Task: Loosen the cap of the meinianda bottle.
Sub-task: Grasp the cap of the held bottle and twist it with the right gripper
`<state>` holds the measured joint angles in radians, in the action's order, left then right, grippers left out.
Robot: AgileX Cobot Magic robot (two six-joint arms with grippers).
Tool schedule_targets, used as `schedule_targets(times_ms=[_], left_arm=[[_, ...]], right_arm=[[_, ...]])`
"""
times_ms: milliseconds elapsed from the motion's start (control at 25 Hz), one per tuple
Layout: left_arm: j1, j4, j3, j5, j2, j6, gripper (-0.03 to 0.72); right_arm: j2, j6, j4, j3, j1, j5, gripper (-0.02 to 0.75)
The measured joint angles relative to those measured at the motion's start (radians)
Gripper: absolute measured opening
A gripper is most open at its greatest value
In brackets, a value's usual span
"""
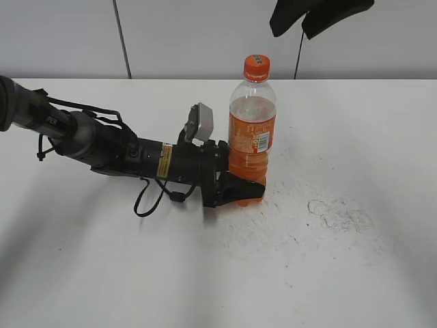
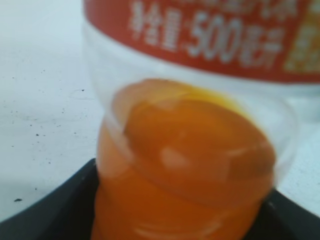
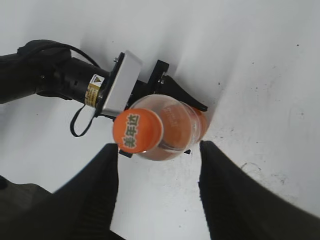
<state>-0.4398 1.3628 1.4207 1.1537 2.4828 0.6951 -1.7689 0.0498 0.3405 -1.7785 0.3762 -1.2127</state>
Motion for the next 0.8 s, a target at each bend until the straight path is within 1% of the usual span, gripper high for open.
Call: schedule_targets(times_ms=[240,520,800], left_arm=[[0.000,0.006,0.000,0.003,0.000,-0.001,0.552],[0.000,0.010,0.000,0.006,0.000,-0.002,0.552],[0.000,0.015,0.002,0.006,0.000,-0.002,0.552]], right_arm=[[-0.009,0.046,0.076,0.000,0.000,-0.002,0.386],[-0.028,0.069,0.086,-0.001,0.000,-0.001,0.386],[-0.045,0.072,0.065,-0.001,0.000,-0.001,0.386]])
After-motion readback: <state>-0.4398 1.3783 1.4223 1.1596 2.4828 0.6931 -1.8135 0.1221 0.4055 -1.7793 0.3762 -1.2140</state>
